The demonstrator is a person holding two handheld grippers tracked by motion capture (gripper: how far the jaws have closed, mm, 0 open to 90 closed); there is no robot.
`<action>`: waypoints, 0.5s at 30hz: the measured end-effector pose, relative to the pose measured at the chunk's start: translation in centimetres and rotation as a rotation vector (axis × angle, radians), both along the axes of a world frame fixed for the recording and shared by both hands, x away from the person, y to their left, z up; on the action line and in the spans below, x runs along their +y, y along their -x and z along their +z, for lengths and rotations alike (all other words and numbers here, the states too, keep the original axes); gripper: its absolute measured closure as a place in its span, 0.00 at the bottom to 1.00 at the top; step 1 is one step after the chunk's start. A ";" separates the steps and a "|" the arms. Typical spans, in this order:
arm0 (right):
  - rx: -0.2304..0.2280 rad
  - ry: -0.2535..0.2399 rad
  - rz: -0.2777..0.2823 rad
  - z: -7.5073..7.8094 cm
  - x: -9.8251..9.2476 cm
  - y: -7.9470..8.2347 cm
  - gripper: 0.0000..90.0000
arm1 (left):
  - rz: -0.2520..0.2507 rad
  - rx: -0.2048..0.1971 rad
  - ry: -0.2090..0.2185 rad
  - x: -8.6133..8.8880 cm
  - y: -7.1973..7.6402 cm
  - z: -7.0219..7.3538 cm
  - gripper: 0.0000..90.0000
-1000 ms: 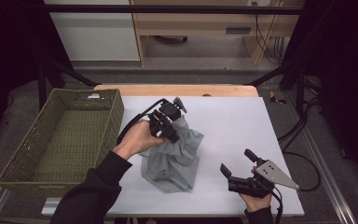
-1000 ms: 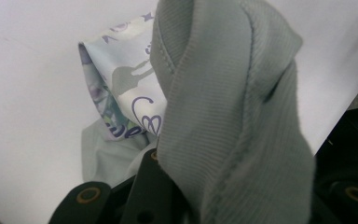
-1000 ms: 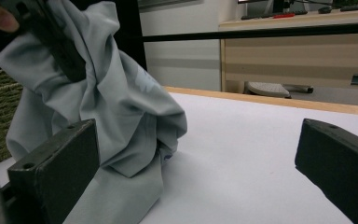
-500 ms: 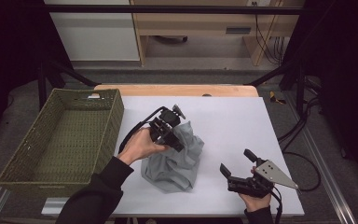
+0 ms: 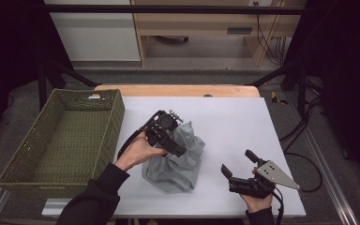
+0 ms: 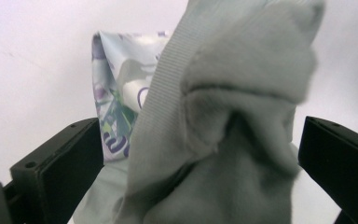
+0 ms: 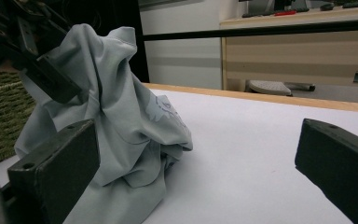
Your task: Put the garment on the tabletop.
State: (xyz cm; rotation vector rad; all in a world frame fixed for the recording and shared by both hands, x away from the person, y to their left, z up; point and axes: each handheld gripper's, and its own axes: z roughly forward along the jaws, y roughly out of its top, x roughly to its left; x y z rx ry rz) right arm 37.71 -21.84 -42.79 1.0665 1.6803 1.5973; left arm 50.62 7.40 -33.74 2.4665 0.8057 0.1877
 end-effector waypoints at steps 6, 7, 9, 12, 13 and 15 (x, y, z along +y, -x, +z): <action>-0.005 0.001 -0.001 -0.1 -0.1 -0.1 0.00 | -0.009 -0.123 0.146 1.1 1.6 0.1 0.00; -0.006 0.002 0.001 -0.1 -0.1 -0.1 0.00 | -0.006 -0.134 0.158 1.3 1.8 0.1 0.00; 0.004 -0.001 0.001 0.0 0.0 -0.1 0.00 | 0.001 -0.139 0.190 1.7 2.1 0.0 0.00; 0.001 0.001 0.003 0.0 -0.1 -0.1 0.00 | 0.010 -0.158 0.238 2.4 2.5 -0.2 0.00; 0.000 -0.003 0.002 0.0 -0.1 -0.1 0.00 | 0.019 -0.166 0.257 2.6 2.7 -0.2 0.00; 0.001 -0.004 0.001 0.0 -0.2 -0.2 0.00 | 0.029 -0.183 0.291 3.2 3.1 -0.3 0.00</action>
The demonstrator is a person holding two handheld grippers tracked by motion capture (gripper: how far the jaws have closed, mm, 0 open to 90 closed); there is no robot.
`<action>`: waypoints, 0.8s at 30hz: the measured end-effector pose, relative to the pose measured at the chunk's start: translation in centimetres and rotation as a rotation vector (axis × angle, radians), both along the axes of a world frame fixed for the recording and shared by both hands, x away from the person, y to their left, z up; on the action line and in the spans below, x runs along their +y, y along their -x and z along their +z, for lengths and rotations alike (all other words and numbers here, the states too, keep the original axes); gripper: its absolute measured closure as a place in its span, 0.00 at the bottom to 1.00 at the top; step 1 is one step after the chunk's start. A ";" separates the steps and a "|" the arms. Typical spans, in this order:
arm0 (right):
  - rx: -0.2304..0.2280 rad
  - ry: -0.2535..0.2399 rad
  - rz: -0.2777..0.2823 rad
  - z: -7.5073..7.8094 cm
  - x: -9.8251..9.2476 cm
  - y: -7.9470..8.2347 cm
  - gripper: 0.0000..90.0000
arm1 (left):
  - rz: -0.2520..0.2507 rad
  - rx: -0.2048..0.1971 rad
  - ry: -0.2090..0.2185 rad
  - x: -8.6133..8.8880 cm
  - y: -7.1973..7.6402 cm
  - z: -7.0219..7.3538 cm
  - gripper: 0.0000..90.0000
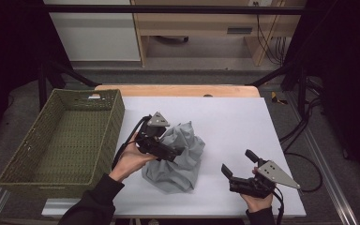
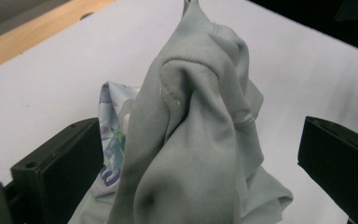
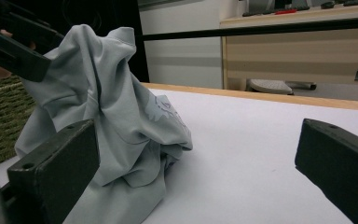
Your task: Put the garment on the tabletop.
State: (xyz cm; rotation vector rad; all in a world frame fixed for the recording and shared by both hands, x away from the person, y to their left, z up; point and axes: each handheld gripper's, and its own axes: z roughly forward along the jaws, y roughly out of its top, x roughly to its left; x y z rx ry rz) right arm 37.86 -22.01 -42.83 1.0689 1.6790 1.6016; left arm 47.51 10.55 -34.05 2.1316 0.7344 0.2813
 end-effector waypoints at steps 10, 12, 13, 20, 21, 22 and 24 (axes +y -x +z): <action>0.004 0.000 -0.001 0.1 -0.2 0.0 0.00 | 0.037 -0.075 0.150 3.1 1.8 -1.2 0.00; 0.003 0.001 0.000 0.1 -0.2 0.0 0.00 | 0.046 -0.095 0.178 3.7 2.2 -1.5 0.00; 0.002 0.001 0.000 0.1 -0.2 0.0 0.00 | 0.050 -0.106 0.192 4.0 2.4 -1.6 0.00; -0.004 0.004 0.000 0.2 -0.3 0.1 0.00 | 0.061 -0.141 0.276 6.0 4.2 -2.7 0.00; -0.007 0.006 0.002 0.2 -0.3 0.0 0.00 | 0.064 -0.140 0.278 6.2 4.5 -2.9 0.00; -0.003 0.004 0.002 0.2 -0.3 0.0 0.00 | 0.067 -0.143 0.274 6.4 4.7 -3.0 0.00; 0.005 -0.001 0.001 0.2 -0.3 0.0 0.00 | 0.083 -0.155 0.251 6.8 5.2 -3.3 0.00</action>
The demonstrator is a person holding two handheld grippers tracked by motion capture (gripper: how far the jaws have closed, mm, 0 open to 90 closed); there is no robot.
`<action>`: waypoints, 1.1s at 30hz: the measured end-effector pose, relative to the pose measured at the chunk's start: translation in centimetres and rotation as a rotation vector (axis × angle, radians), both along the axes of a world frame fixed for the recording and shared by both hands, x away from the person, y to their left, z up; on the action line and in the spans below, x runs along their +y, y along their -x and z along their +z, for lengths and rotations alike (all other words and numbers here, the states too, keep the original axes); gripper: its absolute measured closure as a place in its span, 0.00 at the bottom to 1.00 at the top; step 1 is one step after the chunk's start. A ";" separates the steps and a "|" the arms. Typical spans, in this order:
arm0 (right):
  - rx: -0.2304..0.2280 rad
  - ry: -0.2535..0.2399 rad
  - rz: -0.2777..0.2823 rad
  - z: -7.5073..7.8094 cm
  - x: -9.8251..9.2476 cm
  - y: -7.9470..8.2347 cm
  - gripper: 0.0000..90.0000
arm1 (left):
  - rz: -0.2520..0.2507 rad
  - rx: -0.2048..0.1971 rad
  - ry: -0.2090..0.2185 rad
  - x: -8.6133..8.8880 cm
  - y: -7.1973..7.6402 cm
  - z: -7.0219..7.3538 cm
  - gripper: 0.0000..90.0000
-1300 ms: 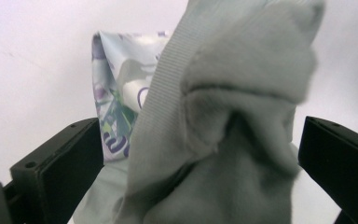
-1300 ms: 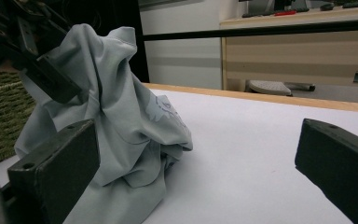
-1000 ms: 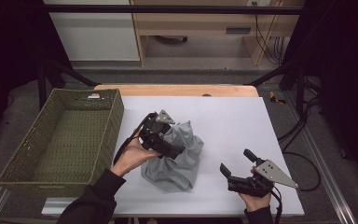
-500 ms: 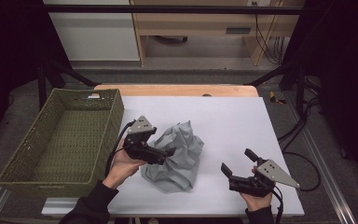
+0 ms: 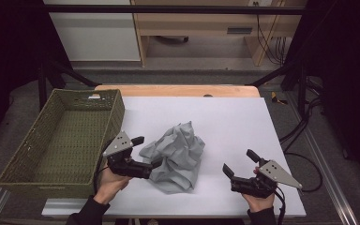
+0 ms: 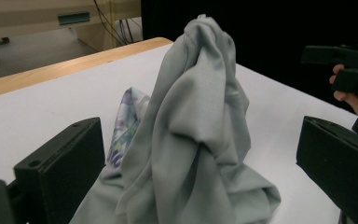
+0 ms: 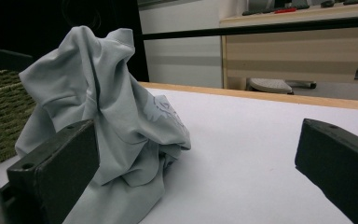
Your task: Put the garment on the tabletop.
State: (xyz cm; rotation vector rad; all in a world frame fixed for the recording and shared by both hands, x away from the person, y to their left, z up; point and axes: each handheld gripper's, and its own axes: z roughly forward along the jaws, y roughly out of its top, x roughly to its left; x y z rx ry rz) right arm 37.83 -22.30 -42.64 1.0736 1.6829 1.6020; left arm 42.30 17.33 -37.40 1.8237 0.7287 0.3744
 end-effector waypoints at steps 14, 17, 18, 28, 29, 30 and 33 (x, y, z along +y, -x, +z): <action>0.012 0.007 0.009 -0.2 -0.2 0.1 0.00 | 0.084 0.005 0.068 3.5 2.0 -1.6 0.00; 0.011 0.007 0.012 -0.2 -0.3 0.2 0.00 | 0.102 0.005 0.057 3.9 2.4 -1.9 0.00; 0.010 0.007 0.010 -0.2 -0.3 0.2 0.00 | 0.108 0.004 0.059 4.0 2.5 -1.9 0.00; 0.007 0.010 0.008 -0.2 -0.8 0.6 0.00 | 0.128 -0.006 0.082 5.1 3.6 -2.2 0.00; 0.009 0.014 0.008 -0.2 -0.9 0.7 0.00 | 0.129 -0.008 0.073 5.1 3.6 -2.2 0.00; 0.005 0.015 0.013 -0.2 -0.9 0.6 0.00 | 0.127 -0.014 0.072 5.1 3.7 -2.3 0.00; 0.016 0.009 0.011 -0.2 -0.9 0.7 0.00 | 0.125 -0.011 0.073 5.0 3.9 -2.3 0.00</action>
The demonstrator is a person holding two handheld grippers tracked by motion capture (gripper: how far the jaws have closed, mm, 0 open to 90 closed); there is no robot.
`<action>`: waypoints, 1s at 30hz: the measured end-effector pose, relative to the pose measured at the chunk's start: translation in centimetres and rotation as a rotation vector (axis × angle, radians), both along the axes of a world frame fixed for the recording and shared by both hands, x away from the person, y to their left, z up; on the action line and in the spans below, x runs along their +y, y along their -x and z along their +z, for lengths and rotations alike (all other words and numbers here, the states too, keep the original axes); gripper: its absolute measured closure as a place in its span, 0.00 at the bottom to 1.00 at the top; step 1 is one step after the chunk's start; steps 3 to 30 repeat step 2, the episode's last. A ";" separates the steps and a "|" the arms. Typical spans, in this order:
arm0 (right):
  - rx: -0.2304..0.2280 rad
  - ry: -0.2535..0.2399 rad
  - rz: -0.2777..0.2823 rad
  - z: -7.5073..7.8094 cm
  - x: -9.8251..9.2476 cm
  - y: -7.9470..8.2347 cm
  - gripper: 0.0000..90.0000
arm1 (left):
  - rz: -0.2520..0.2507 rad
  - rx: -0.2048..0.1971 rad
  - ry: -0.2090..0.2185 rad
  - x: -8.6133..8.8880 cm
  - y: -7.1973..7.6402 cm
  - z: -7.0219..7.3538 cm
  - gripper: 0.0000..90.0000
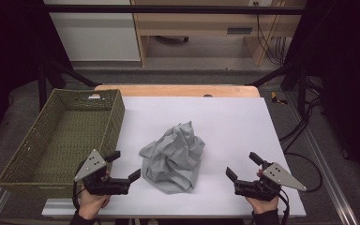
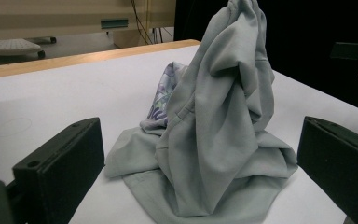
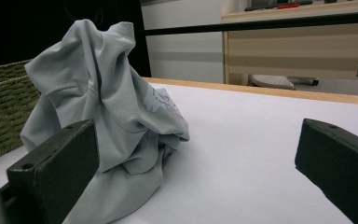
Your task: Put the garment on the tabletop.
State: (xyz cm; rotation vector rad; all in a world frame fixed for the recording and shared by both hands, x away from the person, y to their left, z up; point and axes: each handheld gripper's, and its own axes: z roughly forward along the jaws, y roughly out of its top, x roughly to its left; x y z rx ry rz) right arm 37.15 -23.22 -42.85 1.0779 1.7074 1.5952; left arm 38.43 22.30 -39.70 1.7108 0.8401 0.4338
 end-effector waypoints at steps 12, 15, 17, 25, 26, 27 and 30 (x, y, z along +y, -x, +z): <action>0.002 0.001 0.004 0.0 0.0 -0.1 0.00 | 0.000 0.001 -0.006 0.0 0.0 0.0 0.00; 0.002 0.001 0.004 0.0 0.0 -0.1 0.00 | 0.000 0.001 -0.006 0.0 0.0 0.0 0.00; 0.002 0.001 0.004 0.0 0.0 -0.1 0.00 | 0.000 0.001 -0.006 0.0 0.0 0.0 0.00; 0.002 0.001 0.004 0.0 0.0 -0.1 0.00 | 0.000 0.001 -0.006 0.0 0.0 0.0 0.00; 0.002 0.001 0.004 0.0 0.0 -0.1 0.00 | 0.000 0.001 -0.006 0.0 0.0 0.0 0.00; 0.002 0.001 0.004 0.0 0.0 -0.1 0.00 | 0.000 0.001 -0.006 0.0 0.0 0.0 0.00; 0.002 0.001 0.004 0.0 0.0 -0.1 0.00 | 0.000 0.001 -0.006 0.0 0.0 0.0 0.00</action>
